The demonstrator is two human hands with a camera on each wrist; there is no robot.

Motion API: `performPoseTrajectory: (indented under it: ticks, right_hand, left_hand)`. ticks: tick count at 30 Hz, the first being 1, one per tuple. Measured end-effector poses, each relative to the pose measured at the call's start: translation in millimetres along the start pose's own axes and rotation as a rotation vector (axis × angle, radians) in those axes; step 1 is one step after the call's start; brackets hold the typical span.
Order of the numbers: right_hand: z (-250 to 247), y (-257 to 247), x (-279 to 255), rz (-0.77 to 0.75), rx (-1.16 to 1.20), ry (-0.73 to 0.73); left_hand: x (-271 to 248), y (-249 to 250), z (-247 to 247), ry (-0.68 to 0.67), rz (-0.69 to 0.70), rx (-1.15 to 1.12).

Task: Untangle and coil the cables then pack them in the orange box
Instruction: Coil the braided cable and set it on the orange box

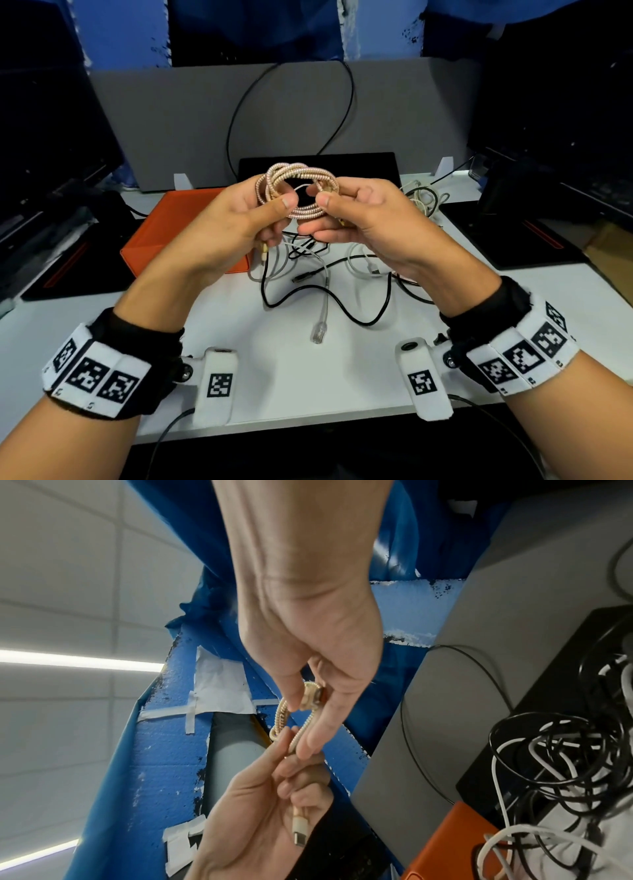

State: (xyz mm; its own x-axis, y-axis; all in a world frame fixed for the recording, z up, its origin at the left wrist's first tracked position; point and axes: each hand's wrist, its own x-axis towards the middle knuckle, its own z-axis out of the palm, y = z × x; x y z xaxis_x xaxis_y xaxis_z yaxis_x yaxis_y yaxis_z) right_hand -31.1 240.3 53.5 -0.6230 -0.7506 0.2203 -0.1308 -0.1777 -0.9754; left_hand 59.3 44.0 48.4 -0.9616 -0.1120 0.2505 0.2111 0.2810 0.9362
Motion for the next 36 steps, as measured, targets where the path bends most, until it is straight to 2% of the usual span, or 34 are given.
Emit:
performPoseTrajectory:
  ticks: [4, 6, 9, 11, 12, 14, 17, 19, 25, 32, 36]
  right_hand:
    - [-1.9, -2.2, 0.6, 0.01, 0.093, -0.004]
    - [-2.3, -0.9, 1.2, 0.012, 0.055, 0.027]
    - [-2.5, 1.6, 2.7, 0.02, -0.031, 0.077]
    - [-2.4, 1.7, 2.7, 0.025, -0.032, 0.077]
    - [-2.5, 1.3, 2.4, 0.028, -0.006, 0.068]
    - [-2.9, 0.4, 1.8, 0.037, 0.066, 0.051]
    - [-1.9, 1.2, 1.6, 0.042, 0.114, 0.043]
    - [-1.3, 3.1, 2.2, 0.049, 0.089, 0.05]
    - [-3.8, 6.0, 5.5, 0.067, 0.027, 0.087]
    - [-3.3, 9.0, 6.3, 0.073, 0.076, 0.104]
    - [-1.4, 17.1, 8.2, 0.135, 0.154, 0.114]
  left_hand:
    - [0.3, 2.5, 4.2, 0.007, -0.016, -0.183]
    - [0.6, 3.0, 7.1, 0.072, 0.012, -0.081]
    - [-0.7, 3.3, 11.4, 0.185, 0.158, 0.212]
    - [-1.2, 4.6, 13.9, 0.242, 0.212, 0.317]
    - [-1.0, 5.7, 14.8, 0.257, 0.208, 0.308]
    - [0.2, 7.8, 13.7, 0.236, 0.127, 0.152]
    - [0.9, 9.4, 5.8, 0.12, -0.02, -0.144]
    - [1.3, 7.5, 0.9, 0.072, -0.049, -0.219]
    - [1.5, 8.0, 1.7, 0.092, -0.078, -0.226]
    - [0.7, 8.3, 5.9, 0.18, -0.044, -0.053]
    - [-0.8, 8.4, 19.6, 0.194, -0.055, -0.057]
